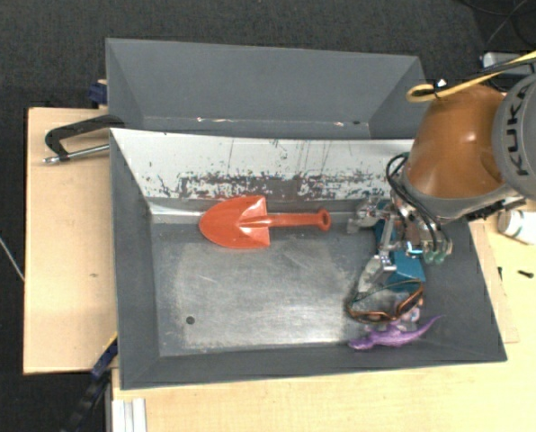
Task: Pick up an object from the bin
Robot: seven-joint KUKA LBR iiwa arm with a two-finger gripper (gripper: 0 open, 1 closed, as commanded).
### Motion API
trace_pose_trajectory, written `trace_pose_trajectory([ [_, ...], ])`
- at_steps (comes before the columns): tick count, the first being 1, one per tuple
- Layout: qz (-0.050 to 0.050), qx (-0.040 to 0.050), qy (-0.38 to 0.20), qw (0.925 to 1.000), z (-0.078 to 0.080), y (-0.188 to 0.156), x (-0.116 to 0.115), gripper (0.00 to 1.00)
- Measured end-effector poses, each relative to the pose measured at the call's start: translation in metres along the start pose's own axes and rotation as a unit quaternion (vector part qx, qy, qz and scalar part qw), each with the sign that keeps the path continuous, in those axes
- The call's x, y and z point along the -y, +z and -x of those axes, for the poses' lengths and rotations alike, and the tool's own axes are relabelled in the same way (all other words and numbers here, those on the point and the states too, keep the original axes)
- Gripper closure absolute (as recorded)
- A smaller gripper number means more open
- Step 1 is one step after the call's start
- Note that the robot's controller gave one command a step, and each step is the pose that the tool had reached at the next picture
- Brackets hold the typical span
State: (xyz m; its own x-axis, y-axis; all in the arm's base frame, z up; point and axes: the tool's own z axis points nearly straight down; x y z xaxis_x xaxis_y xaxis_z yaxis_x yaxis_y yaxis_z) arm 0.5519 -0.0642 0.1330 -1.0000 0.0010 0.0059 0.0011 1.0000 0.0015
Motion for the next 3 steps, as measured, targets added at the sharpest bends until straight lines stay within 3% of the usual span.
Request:
trace_pose_trajectory([
  [1,0.0,0.0038,0.0,1.0,0.002,-0.004,0.0,0.0],
  [2,0.0,0.0072,-0.047,0.9989,-0.004,0.01,0.017,0.0],
  [3,-0.002,0.0034,-0.191,0.9817,-0.028,0.038,0.043,0.0],
])
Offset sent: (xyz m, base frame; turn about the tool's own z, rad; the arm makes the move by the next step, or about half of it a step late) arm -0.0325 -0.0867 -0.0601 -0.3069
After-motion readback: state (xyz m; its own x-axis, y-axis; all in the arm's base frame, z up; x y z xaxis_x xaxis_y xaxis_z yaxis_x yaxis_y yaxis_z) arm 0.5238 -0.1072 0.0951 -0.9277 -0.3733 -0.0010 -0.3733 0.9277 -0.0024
